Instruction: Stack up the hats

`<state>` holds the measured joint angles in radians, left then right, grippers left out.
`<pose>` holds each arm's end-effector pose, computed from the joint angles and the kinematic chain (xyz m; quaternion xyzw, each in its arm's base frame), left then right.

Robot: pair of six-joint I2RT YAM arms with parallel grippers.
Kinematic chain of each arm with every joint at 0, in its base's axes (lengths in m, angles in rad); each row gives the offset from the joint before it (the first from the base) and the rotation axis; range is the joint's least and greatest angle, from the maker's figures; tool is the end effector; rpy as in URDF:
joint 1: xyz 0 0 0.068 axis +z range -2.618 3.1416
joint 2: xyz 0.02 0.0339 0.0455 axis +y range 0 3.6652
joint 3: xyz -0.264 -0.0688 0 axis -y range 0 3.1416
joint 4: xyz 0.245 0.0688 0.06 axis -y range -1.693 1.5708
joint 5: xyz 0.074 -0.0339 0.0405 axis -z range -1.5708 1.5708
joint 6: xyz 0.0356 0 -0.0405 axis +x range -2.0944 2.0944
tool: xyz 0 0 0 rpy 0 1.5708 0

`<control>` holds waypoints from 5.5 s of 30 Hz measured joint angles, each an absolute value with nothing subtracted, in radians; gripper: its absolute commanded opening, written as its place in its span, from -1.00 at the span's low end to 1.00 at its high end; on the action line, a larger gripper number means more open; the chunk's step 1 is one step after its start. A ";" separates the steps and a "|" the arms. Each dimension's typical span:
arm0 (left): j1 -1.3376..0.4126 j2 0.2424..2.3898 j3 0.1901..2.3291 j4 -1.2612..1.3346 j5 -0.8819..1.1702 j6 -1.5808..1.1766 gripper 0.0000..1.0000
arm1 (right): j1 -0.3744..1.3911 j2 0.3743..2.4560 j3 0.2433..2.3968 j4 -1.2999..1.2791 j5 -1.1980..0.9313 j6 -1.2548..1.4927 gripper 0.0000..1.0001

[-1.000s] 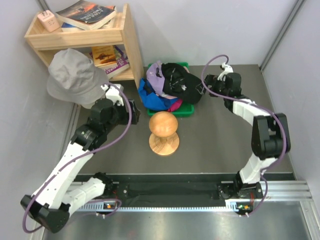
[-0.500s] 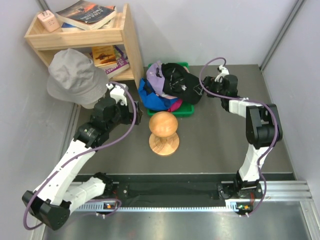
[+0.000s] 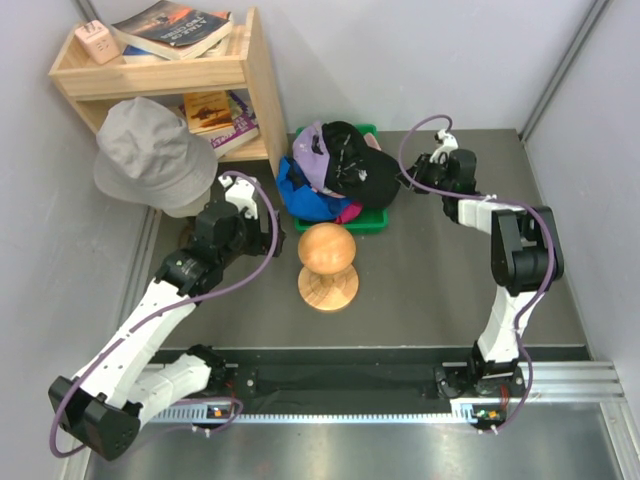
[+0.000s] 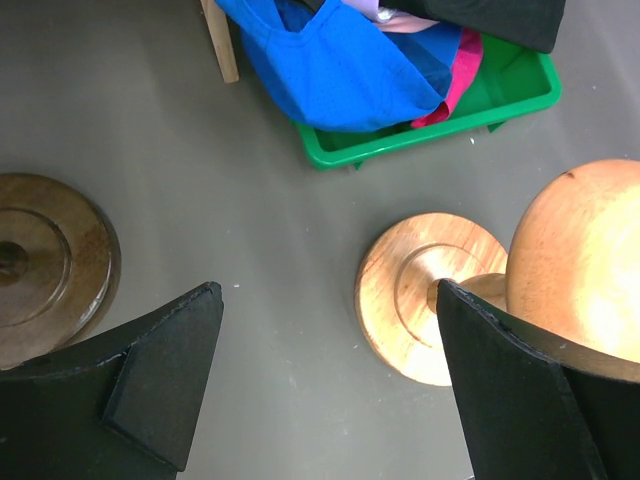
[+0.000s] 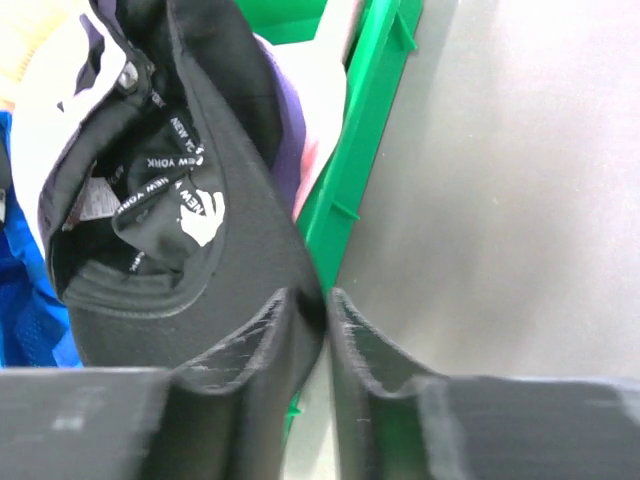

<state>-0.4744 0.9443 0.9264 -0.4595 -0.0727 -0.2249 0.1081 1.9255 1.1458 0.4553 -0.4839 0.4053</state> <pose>0.1867 -0.0929 0.3327 0.0875 0.8494 -0.1488 0.4987 0.4238 0.0627 0.1979 -0.0216 0.8004 0.3320 0.4987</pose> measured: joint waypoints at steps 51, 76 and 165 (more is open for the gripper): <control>-0.474 0.883 0.885 -0.440 -0.072 -0.226 0.86 | 1.198 1.079 1.090 -0.217 0.484 -0.395 -1.00; -0.474 0.872 0.878 -0.440 -0.070 -0.234 0.86 | 1.524 1.330 1.199 -0.233 0.710 -0.596 -1.00; -0.474 0.752 0.786 -0.340 -0.170 -0.125 0.90 | 0.408 1.913 1.658 -0.010 -0.136 0.169 0.78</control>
<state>-0.4744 0.7521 0.7864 -0.3405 -0.1696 -0.1253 0.4084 1.9129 1.6577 -0.0097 -0.1364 0.1688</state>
